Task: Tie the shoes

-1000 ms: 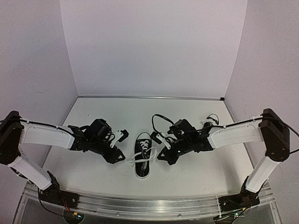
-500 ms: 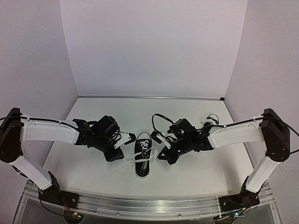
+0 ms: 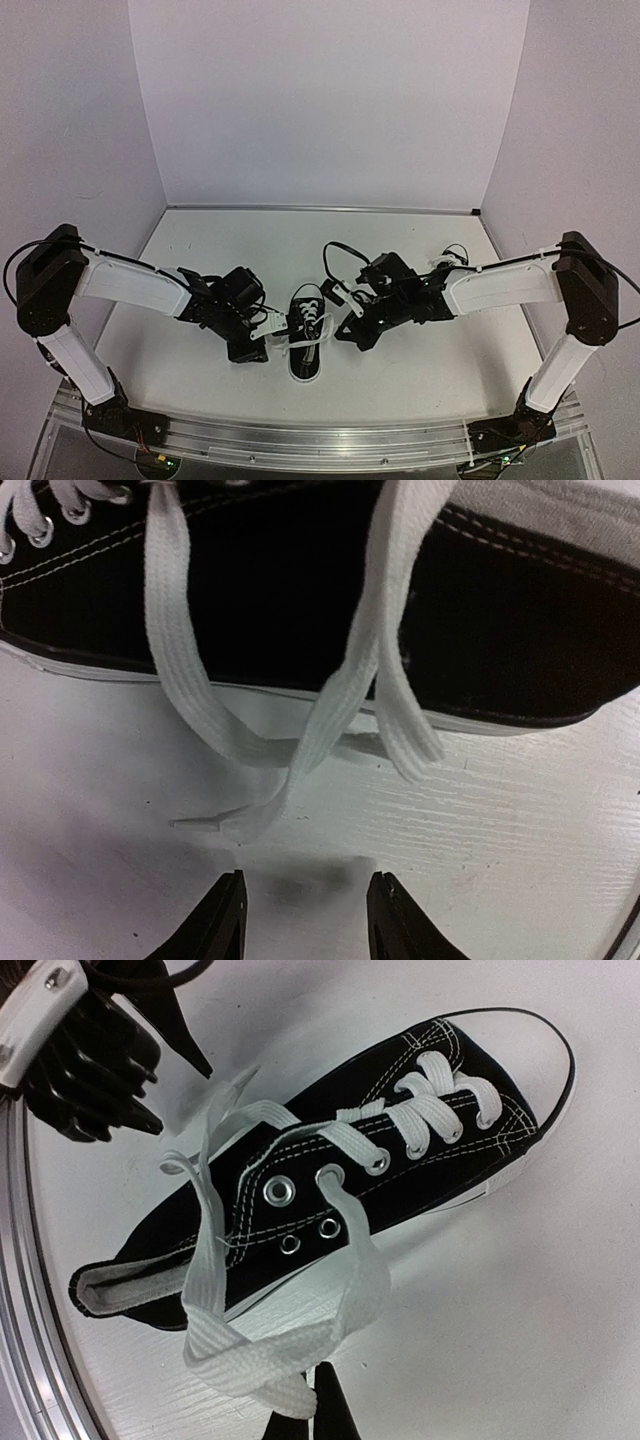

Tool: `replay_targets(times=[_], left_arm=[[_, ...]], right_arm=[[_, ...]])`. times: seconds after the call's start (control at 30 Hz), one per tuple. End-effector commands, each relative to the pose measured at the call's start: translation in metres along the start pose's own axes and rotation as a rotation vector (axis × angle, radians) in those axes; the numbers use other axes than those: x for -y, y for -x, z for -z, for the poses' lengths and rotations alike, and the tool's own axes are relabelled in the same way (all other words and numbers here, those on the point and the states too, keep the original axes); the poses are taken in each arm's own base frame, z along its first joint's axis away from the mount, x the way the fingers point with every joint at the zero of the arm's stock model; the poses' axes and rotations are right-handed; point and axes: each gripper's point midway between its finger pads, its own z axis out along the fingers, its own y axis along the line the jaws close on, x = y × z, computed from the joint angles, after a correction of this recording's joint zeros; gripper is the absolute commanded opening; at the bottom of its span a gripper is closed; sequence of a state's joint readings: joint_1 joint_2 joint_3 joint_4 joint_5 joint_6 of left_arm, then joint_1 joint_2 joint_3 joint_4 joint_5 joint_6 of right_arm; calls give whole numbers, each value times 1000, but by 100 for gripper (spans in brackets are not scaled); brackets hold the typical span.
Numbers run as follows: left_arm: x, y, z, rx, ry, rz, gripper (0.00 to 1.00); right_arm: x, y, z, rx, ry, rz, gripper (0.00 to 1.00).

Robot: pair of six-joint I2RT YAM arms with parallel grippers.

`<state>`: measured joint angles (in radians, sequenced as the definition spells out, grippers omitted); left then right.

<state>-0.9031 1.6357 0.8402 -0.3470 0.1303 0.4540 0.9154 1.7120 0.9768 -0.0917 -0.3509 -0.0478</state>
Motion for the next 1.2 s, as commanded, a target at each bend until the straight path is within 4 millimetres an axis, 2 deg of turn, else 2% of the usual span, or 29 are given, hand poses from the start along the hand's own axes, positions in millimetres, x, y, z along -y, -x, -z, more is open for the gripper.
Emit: replay_targets(times=[0.0,0.17,0.43,0.63,0.8,0.9,1.0,1.17], left_arm=[[-8,22,-1,55,17,-81,43],[-13,23,-11,22,16,-111,42],[-16,40,-8,84,24,-163,43],[-16,40,-16,62,11,-178,41],[-24,41,-18,59,46,-167,12],[-30,50,-9,108,92,-118,1],[-38,59,9,182,153,-31,0],[-55,67,54,324,265,143,0]], right_arm=[[-3,13,1,24,10,6,0],[-3,15,3,28,8,5,0],[-4,16,6,32,4,3,0],[-3,16,8,32,0,4,0],[-2,14,8,28,-6,-1,0],[1,12,9,20,-21,-20,0],[4,7,12,15,-45,-54,0],[16,0,25,26,-124,-127,0]])
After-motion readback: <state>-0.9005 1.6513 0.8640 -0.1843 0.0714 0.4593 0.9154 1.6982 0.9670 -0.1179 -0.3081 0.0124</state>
